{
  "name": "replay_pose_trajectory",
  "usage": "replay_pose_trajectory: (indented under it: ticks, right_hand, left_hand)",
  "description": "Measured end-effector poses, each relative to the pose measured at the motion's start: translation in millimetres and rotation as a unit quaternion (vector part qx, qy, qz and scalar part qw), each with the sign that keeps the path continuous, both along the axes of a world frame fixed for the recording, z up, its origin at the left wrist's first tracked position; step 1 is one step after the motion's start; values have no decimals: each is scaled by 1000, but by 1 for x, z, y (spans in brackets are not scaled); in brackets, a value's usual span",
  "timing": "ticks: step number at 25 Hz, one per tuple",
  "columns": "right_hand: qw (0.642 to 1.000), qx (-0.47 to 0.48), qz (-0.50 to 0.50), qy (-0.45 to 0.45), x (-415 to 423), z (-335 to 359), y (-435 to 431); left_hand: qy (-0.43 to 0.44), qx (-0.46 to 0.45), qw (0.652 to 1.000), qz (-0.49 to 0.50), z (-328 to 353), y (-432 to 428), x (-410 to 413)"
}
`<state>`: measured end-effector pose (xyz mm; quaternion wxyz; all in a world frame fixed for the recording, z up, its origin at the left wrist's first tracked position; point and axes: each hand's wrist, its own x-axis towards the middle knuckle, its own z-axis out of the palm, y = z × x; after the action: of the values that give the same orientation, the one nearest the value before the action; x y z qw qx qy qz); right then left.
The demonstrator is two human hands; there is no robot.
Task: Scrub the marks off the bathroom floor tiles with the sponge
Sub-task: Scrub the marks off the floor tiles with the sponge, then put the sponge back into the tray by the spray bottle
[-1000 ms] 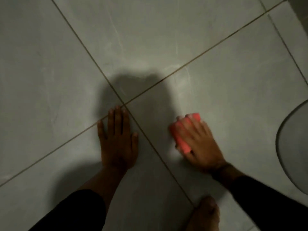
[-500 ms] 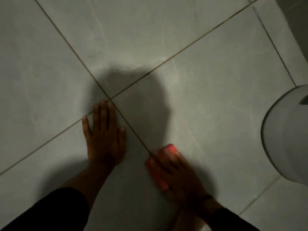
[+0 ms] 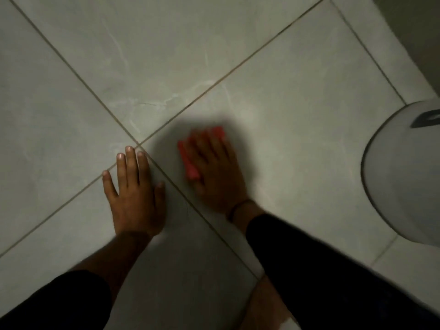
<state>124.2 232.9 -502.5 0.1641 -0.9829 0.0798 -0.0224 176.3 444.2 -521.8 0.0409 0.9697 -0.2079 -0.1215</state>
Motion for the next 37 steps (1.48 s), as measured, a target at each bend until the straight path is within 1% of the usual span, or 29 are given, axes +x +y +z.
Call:
replay_pose_trajectory:
  ticks: [2, 3, 4, 5, 6, 7, 8, 9, 10, 11, 12, 13, 14, 15, 16, 18, 20, 22, 24, 25, 26, 27, 28, 31, 32, 34, 35, 37]
  right_hand:
    - [997, 65, 4, 38, -66, 19, 20]
    - [993, 105, -8, 49, -92, 28, 24]
    - [980, 179, -51, 64, -110, 43, 24]
    - [941, 299, -139, 74, -120, 63, 20]
    - [851, 445, -265, 80, -125, 90, 14]
    - [723, 572, -381, 70, -125, 121, 7]
    - [598, 657, -457, 37, -128, 149, 2]
    - [491, 708, -508, 4, -130, 175, -5]
    - [417, 722, -552, -27, -134, 202, -15]
    - [374, 720, -583, -46, -137, 233, -28]
    - [327, 735, -590, -69, -140, 264, -43]
    - [294, 757, -577, -92, -145, 294, -60]
    - [290, 764, -565, -113, -152, 320, -78]
    - [297, 763, -559, -134, -160, 343, -98]
    - [307, 749, -567, -155, -168, 361, -117]
    - [329, 709, -594, -188, -184, 392, -159]
    - [347, 673, -623, -196, -202, 415, -203]
    - [347, 635, -664, -190, -225, 421, -247]
    - [342, 597, -701, -188, -249, 416, -289]
    - [349, 578, -714, -184, -259, 413, -308]
    - [370, 559, -722, -174, -261, 409, -321]
    - [390, 537, -730, -163, -264, 404, -335]
    - [405, 520, -737, -150, -271, 397, -351]
    - [449, 470, -757, -61, -286, 365, -389]
    - [458, 467, -755, -40, -289, 355, -397]
    - [466, 473, -748, -7, -288, 340, -404]
    - [471, 470, -746, 3, -289, 332, -406]
    - [482, 447, -753, 28, -288, 320, -408]
  left_hand:
    - [27, 27, 999, -3, 11, -4, 1]
    - [56, 53, 997, -4, 21, -6, 5]
    - [99, 76, 992, -6, 37, -9, 10]
    - [140, 96, 985, -12, 59, -15, 13]
    - [163, 103, 981, -18, 82, -25, 15]
    - [199, 97, 975, -20, 107, -40, 12]
    - [268, 74, 961, -13, 137, -60, 6]
    - [354, 35, 934, -17, 168, -82, -3]
    - [457, -28, 889, -3, 205, -108, -14]
    - [538, -104, 834, 59, 239, -134, -29]
    - [591, -153, 784, 115, 269, -158, -41]
    - [619, -201, 745, 145, 297, -182, -50]
    - [630, -225, 730, 142, 322, -208, -54]
    - [637, -233, 725, 121, 348, -235, -60]
    - [638, -235, 728, 92, 367, -257, -64]
    - [631, -240, 737, 35, 397, -305, -75]
    - [621, -228, 750, -8, 422, -357, -89]
    - [597, -193, 776, -69, 431, -409, -111]
    - [544, -132, 816, -147, 429, -464, -138]
    - [504, -93, 839, -183, 426, -488, -152]
    - [467, -69, 858, -204, 421, -504, -159]
    - [440, -55, 869, -220, 416, -520, -167]
    - [418, -42, 877, -232, 408, -539, -178]
    - [369, 0, 899, -237, 385, -575, -198]
    - [356, 12, 905, -234, 377, -582, -202]
    - [342, 52, 910, -231, 363, -589, -203]
    - [347, 70, 908, -224, 359, -591, -204]
    - [354, 77, 909, -206, 350, -591, -208]
